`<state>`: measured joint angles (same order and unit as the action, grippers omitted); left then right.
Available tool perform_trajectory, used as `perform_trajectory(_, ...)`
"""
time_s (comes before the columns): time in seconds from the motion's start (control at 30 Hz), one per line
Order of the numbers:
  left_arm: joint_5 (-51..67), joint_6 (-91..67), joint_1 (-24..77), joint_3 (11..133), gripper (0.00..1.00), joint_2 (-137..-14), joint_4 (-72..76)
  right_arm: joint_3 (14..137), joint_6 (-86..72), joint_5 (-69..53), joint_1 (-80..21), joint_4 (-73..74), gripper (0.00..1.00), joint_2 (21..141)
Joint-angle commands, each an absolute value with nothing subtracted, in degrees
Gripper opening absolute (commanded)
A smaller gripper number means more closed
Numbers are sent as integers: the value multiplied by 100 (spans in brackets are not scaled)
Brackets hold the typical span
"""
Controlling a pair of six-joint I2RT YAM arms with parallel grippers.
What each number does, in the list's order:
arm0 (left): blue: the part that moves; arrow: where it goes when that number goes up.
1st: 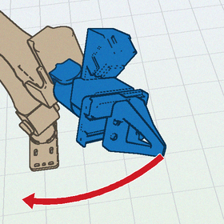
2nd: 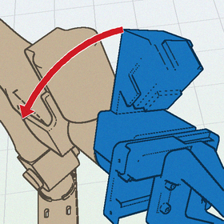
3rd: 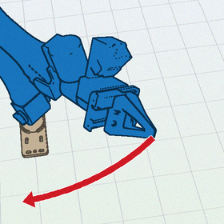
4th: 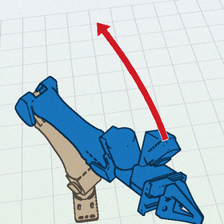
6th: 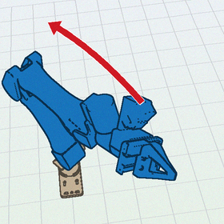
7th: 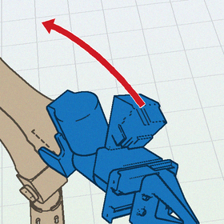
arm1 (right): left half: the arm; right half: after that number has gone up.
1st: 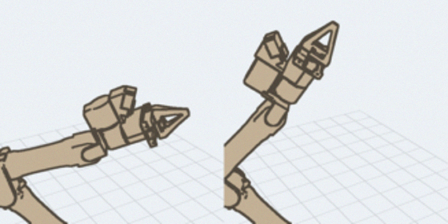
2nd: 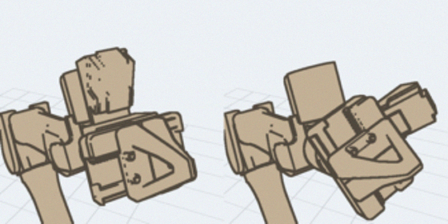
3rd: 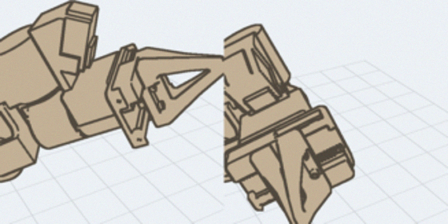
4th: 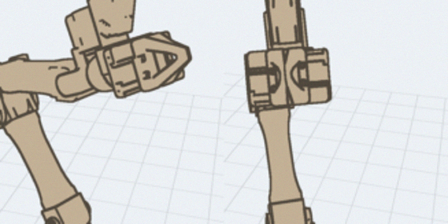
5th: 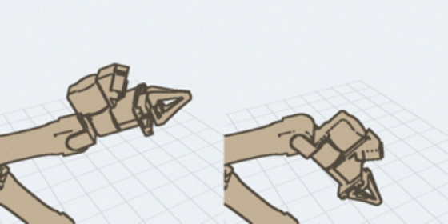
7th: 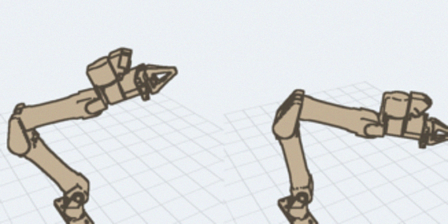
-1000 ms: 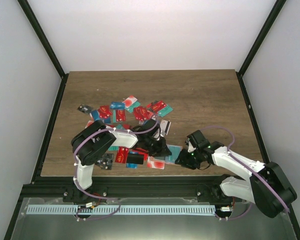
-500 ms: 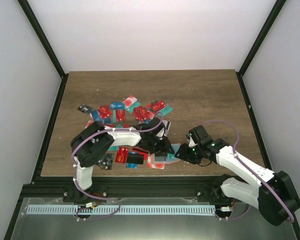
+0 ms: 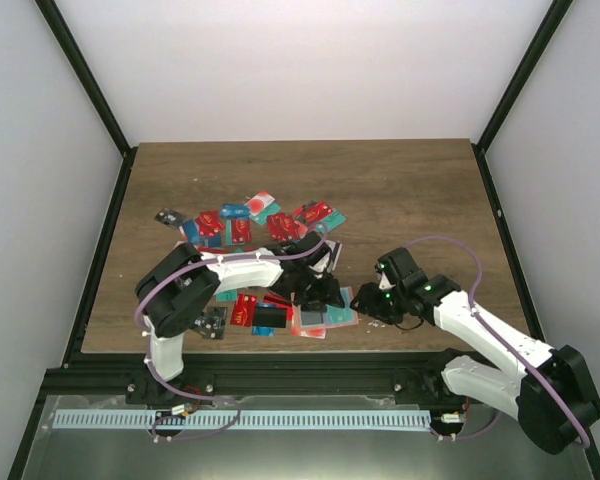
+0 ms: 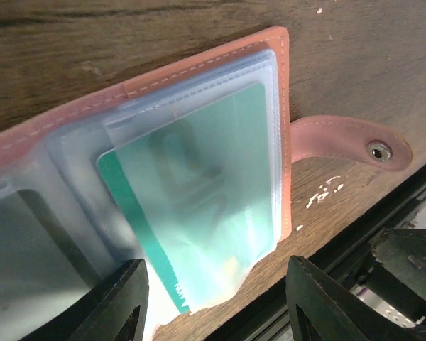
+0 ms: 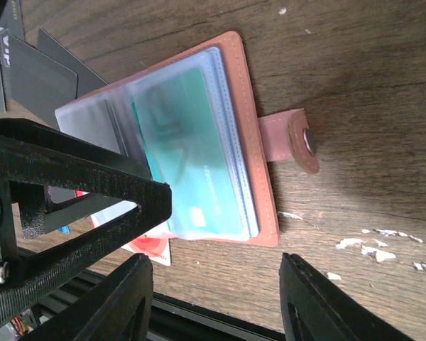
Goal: Put the credit cards into the card holder
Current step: Insert the credit card into the card holder.
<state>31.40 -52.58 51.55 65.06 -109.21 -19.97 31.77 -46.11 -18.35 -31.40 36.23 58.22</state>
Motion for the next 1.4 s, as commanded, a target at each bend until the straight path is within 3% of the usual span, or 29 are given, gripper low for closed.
perform_trajectory(0.0,2752,-4784,5180,6798,55,-10703,-2797,3259,-4677,-1887,-3121,3307,51,5891)
perform_trajectory(0.13,2643,-4538,5179,7009,54,-10615,-3119,3278,-4614,-2079,-3120,3028,51,6109)
perform_trajectory(0.2,2515,-4414,5180,7094,48,-10560,-3324,3268,-4566,-2246,-3118,2850,51,6218)
perform_trajectory(0.37,2367,-4215,5182,7128,11,-10634,-3443,3277,-4489,-2412,-3109,2548,51,6535)
perform_trajectory(0.43,2317,-4165,5183,7135,4,-10709,-3441,3278,-4438,-2417,-3104,2470,51,6672)
perform_trajectory(1.37,2331,-3780,5206,7164,4,-11520,-3279,3268,-4192,-2289,-3032,2314,50,7399)
